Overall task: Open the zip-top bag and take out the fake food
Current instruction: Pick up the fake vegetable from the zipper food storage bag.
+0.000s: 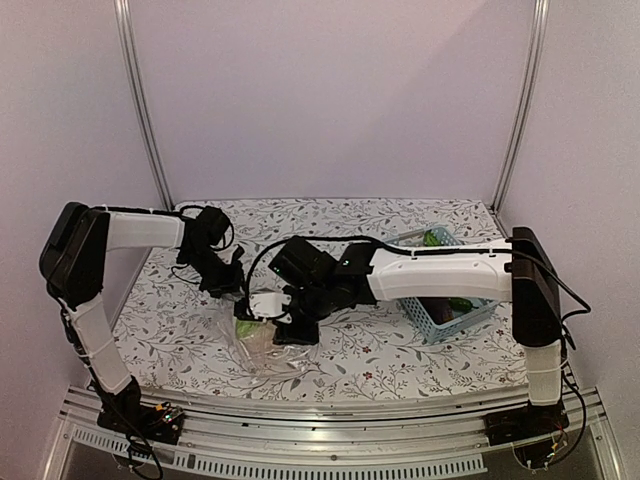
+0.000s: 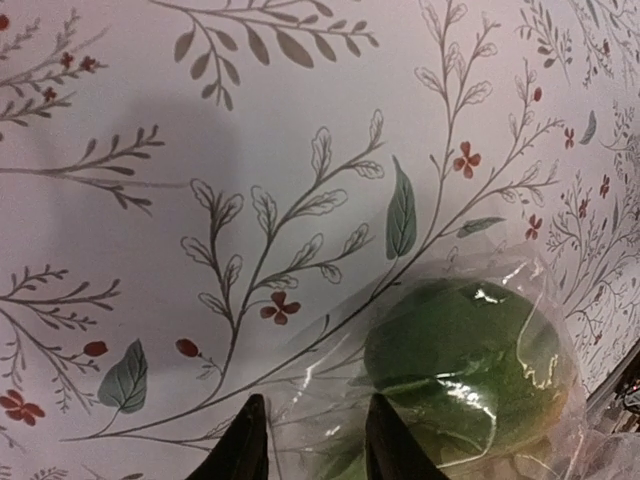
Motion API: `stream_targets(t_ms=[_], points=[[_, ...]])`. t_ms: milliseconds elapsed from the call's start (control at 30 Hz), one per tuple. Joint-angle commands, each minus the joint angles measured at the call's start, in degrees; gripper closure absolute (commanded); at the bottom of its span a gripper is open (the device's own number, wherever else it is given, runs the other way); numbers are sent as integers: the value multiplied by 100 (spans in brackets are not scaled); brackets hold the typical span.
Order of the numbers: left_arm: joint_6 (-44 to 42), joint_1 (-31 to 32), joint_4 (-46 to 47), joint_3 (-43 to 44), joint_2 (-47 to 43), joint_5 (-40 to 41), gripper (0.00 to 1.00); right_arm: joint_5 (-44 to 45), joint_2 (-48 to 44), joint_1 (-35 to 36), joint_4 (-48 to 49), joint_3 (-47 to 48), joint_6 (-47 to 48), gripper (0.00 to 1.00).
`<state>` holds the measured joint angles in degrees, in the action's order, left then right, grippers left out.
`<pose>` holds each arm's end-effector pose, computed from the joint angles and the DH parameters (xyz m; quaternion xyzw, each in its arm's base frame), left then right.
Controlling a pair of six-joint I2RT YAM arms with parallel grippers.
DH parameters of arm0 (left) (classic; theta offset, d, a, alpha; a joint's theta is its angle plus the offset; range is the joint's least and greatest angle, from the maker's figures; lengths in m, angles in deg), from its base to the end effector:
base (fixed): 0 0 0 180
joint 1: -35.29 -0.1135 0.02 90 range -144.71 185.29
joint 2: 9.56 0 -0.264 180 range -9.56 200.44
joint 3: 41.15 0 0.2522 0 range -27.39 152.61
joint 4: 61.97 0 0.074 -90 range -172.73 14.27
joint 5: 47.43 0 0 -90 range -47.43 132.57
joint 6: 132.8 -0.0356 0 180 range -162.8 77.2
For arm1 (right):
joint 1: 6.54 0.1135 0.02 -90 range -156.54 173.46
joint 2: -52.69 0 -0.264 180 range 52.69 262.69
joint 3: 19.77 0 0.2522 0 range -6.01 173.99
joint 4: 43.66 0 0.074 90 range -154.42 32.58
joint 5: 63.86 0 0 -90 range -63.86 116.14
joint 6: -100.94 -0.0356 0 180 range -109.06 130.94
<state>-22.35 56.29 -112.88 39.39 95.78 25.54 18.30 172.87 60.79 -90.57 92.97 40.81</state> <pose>0.3188 -0.1335 0.1576 0.0231 0.9812 -0.1809 0.0631 0.1753 0.4323 0.2203 -0.7263 0.6124 0.1597 0.2683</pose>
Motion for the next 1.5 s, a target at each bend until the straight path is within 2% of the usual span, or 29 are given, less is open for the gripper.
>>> stream_targets(t_ms=[0,100,233,367,533,800,1067,1167,1333,1467], points=[[139,85,84,-104,-106,-315,72,167,290,-39,60,63,256,59],[142,104,87,-104,-87,-378,80,288,467,-41,178,203,228,57],[135,116,124,-112,-29,-476,92,444,769,-36,297,431,193,47],[118,120,166,-151,21,-550,97,409,1010,-40,389,604,57,37],[109,141,210,-222,-5,-589,100,471,961,-45,518,661,-238,33],[109,170,256,-248,-18,-630,100,454,1328,-136,566,1290,-583,20],[89,170,300,-245,-29,-640,100,590,1858,-161,475,1607,-559,19],[62,176,299,-261,-35,-622,100,646,1947,-180,419,1575,-535,24],[-41,177,203,-255,-46,-444,100,371,1479,-256,345,1255,-447,53],[-100,145,154,-254,-98,-278,100,-34,732,-287,-53,849,157,65]])
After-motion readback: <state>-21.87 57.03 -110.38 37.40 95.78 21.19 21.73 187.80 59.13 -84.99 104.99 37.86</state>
